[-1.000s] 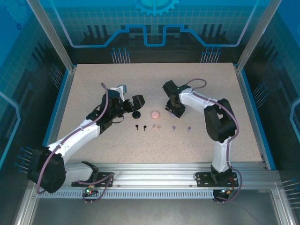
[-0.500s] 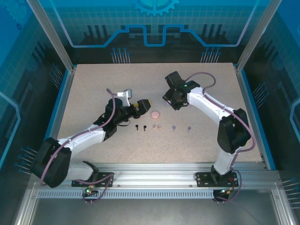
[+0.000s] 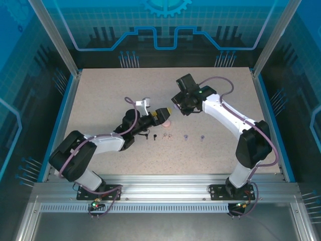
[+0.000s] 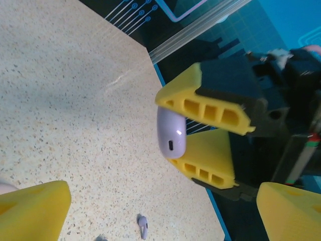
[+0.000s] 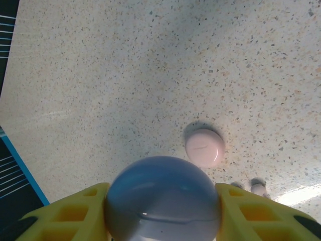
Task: Insert wireless bluetooth earbuds into charging case
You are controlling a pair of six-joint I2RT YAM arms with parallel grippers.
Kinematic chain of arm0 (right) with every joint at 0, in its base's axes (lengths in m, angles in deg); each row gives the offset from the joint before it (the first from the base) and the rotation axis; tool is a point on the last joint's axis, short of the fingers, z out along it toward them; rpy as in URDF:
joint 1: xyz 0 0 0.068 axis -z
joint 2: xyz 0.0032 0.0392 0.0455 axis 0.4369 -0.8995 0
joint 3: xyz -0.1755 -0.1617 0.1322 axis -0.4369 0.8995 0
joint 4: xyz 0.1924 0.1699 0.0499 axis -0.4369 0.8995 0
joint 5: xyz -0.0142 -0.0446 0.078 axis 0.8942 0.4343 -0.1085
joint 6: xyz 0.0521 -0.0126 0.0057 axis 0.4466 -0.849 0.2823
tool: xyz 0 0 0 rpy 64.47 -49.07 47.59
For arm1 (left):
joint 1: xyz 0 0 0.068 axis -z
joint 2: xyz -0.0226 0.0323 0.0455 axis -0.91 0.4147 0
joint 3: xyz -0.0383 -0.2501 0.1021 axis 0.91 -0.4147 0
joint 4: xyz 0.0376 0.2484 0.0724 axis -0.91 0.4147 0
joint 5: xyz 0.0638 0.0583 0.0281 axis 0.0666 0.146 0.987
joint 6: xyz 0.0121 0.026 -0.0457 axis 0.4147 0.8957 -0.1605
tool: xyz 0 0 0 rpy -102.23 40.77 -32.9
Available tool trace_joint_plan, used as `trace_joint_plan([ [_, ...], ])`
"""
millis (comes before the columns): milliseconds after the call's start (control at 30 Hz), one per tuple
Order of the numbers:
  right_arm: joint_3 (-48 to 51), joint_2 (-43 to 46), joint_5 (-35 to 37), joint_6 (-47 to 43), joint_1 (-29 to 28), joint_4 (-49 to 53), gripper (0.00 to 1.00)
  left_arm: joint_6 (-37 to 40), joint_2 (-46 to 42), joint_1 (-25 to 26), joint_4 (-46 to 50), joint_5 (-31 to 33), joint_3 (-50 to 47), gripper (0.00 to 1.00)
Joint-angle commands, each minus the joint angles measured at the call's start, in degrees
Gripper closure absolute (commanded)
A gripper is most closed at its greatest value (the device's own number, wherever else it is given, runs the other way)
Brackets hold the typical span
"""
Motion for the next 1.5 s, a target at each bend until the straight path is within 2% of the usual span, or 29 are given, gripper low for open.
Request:
trace_joint_plan([
  [0, -1.85, 1.68, -0.24, 1.18, -0.97, -0.11, 0.62, -1.22, 2.76, 0.75, -7.42, 0.00, 0.95, 0.07],
  [333, -2.38, 1.90, -0.09, 0.74, -1.32, 0.41, 0.62, -5.16, 12.68, 1.03, -17.02, -0.70, 4.39, 0.23],
  [733, -2.29, 1.73, -0.39, 0.11, -1.65, 0.31, 0.62, -3.79, 14.75, 1.33, -15.11, -0.62, 8.09, 0.29],
  [1467, -1.03, 1.96, -0.40, 0.53, -2.17, -0.88, 0.62, -3.92, 18.01, 1.64, -15.59, 0.67, 11.66, 0.54],
])
